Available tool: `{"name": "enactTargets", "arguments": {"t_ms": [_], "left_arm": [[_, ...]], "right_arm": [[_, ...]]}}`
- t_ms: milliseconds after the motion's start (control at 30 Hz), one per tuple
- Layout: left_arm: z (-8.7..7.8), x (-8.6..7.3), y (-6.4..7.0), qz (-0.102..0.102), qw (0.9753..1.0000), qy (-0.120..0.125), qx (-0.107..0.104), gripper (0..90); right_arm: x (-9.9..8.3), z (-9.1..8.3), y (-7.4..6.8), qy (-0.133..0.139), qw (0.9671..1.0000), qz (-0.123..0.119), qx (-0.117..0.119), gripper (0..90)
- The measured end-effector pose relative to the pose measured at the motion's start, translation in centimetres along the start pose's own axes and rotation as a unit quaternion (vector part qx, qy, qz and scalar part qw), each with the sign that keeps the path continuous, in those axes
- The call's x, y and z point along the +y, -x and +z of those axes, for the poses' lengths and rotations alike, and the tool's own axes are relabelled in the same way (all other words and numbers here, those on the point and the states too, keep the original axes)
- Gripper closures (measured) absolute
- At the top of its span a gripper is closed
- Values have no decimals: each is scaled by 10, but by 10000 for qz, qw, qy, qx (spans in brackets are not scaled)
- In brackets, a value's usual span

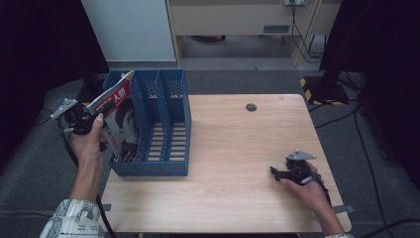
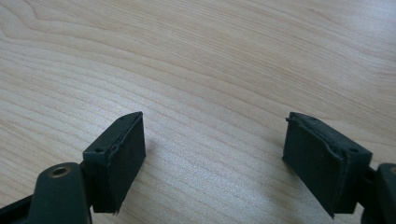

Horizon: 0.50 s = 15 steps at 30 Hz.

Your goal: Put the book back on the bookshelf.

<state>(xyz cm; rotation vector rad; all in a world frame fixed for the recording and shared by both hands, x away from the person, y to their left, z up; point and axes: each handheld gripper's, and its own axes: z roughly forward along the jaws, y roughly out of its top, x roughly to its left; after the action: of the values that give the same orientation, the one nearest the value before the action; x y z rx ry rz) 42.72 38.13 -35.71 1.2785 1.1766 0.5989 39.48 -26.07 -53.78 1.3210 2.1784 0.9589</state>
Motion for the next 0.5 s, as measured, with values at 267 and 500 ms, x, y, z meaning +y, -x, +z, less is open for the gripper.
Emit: {"name": "enactTargets", "arguments": {"t_ms": [267,500], "left_arm": [[0,2,0,-11,9999,-99,71,830],[0,1,-2,65,9993,-293,236,818]], "right_arm": [[0,0,0,1,10000,0,1,211],[0,0,0,0,10000,0,0,211]]}}
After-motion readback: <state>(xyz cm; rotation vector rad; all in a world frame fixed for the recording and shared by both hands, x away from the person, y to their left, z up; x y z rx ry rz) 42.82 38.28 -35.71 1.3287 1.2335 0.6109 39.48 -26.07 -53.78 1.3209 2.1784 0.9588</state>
